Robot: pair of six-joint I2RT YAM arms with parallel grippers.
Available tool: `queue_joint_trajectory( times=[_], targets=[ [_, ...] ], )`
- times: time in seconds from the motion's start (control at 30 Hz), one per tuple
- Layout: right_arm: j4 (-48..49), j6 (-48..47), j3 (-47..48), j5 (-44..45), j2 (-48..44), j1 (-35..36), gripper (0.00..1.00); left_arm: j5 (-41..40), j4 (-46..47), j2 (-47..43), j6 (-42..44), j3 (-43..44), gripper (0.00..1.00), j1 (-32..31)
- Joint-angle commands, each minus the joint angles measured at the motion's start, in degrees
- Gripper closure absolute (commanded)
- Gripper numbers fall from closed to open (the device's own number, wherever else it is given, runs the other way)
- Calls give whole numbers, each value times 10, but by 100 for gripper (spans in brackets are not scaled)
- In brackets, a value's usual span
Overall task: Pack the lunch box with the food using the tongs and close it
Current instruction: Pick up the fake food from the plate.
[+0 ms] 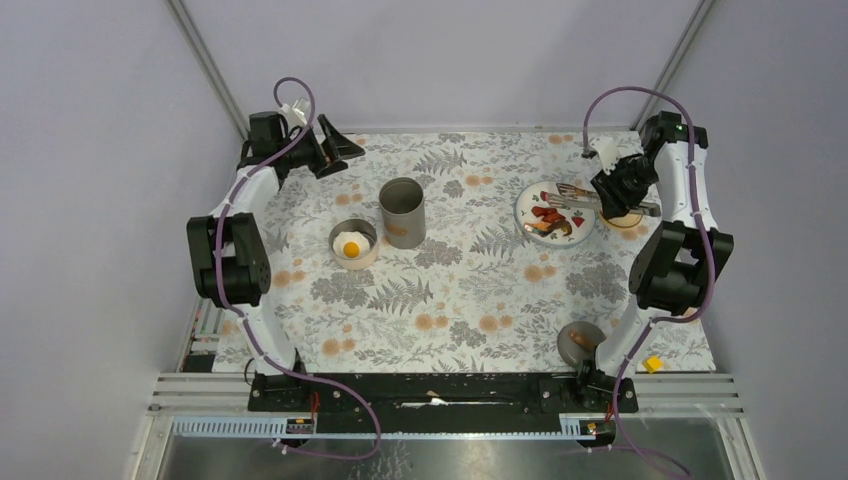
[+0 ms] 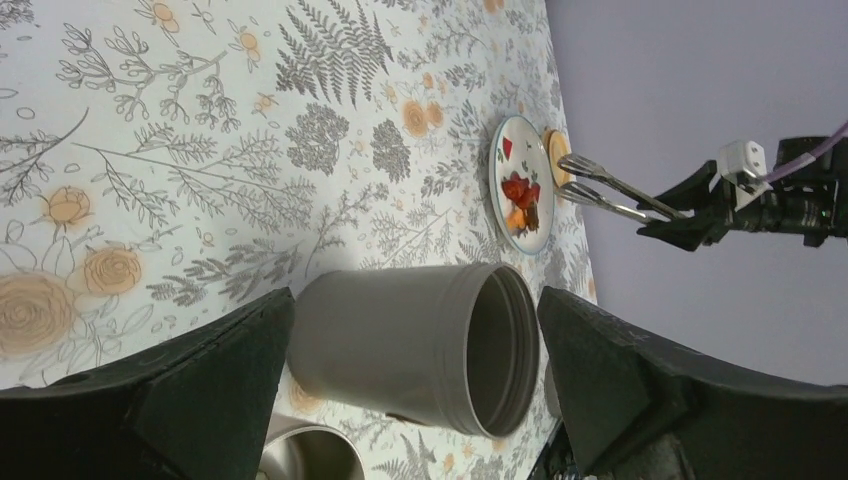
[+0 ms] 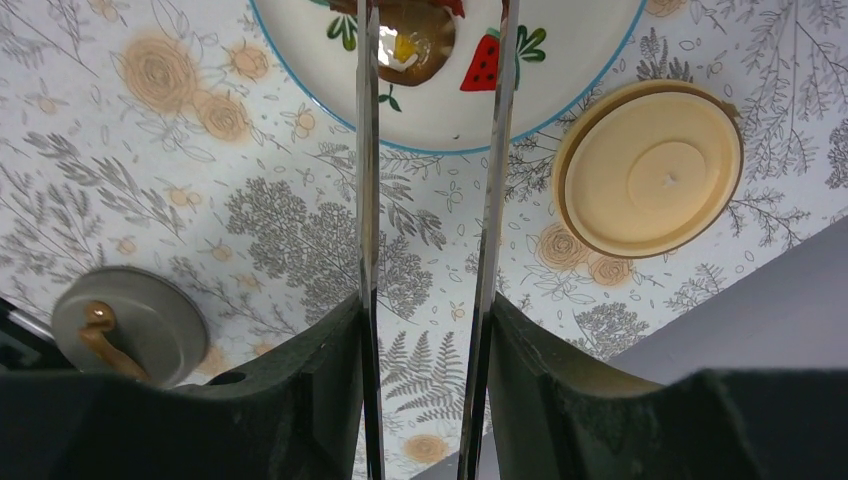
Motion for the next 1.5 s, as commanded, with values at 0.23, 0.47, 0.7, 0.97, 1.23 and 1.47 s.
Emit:
queue_joint_trajectory(
  times=[0.23,0.47,0.7,0.97,1.23,1.47],
  targets=[
    [9,-86,-5,57,14,48,50,-2,-52,-99,63,-42,1,-3],
    [17,-86,-5,79,36,67,50,1,-54,-113,66,-53,1,-1],
    [25,-86,-6,102,56,84,49,6,-55,-102,59,-48,1,0],
    [32,-87,10,115,83,87,52,2,-52,-101,56,-51,1,0],
    [32,-89,34,127,105,87,57,0,-48,-100,50,-50,1,0],
    [32,-77,68,117,112,86,65,-2,-46,-102,49,-56,1,-1]
  ],
)
